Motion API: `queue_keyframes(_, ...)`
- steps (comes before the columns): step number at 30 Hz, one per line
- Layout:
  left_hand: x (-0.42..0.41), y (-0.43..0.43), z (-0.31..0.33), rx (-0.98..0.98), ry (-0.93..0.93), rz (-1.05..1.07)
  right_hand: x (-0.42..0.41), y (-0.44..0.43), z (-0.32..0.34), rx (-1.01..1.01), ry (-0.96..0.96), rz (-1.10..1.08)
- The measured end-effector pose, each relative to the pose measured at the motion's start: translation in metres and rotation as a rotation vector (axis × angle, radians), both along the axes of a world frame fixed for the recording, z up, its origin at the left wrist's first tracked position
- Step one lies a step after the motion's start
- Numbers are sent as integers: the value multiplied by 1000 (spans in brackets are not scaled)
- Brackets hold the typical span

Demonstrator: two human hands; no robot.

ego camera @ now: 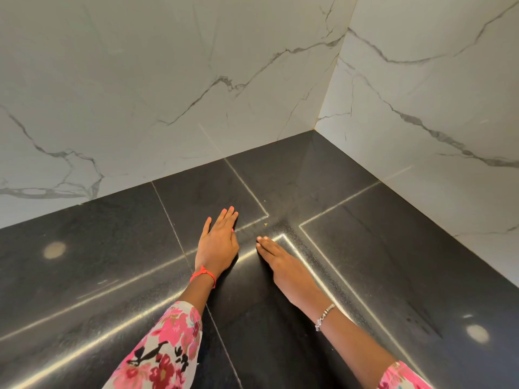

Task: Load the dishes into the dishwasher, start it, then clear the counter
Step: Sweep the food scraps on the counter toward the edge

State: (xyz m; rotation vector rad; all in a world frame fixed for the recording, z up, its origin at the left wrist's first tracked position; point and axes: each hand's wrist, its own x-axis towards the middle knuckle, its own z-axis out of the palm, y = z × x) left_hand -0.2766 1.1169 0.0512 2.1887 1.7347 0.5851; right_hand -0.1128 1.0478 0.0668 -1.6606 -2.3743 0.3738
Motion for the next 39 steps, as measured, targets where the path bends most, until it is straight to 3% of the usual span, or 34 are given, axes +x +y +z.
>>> queue_keyframes(5, -1, -1, 2, -9, -24, -28, 6, -18, -7, 130, -60, -33)
queue_keyframes(8, -3, 0, 1, -33, -223, 1, 3, -11, 4, 100, 116, -197)
queue_keyframes(11, 5, -10, 15, -106, -655, 171, -6, 1, 25, 94, 545, -569)
queue_keyframes(13, 19, -22, 30, -222, -1034, 287, -16, 4, 40, 70, 757, -636)
queue_keyframes(16, 41, -31, 49, -681, -1717, 379, -38, 0, 54, 42, 799, -484)
queue_keyframes(18, 49, -34, 56, -942, -1999, 384, -51, -4, 56, -24, 712, -374)
queue_keyframes(20, 50, -35, 56, -988, -2156, 419, -56, -6, 50, -60, 583, -236)
queue_keyframes(23, 44, -28, 51, -984, -2263, 505, -53, -2, 58, -31, 666, -189)
queue_keyframes(25, 37, -23, 49, -962, -2289, 544, -44, 15, 69, 79, 854, -276)
queue_keyframes(27, 30, -20, 48, -931, -2323, 612, -27, 48, 70, 140, 860, -356)
queue_keyframes(34, 14, -18, 44, -925, -2368, 660, 13, 133, 3, -258, 64, -143)
queue_keyframes(36, 11, -22, 45, -912, -2352, 652, 15, 124, -2, -210, -20, -68)
queue_keyframes(39, 7, -33, 48, -915, -2330, 653, 18, 82, 1, -189, -2, 73)
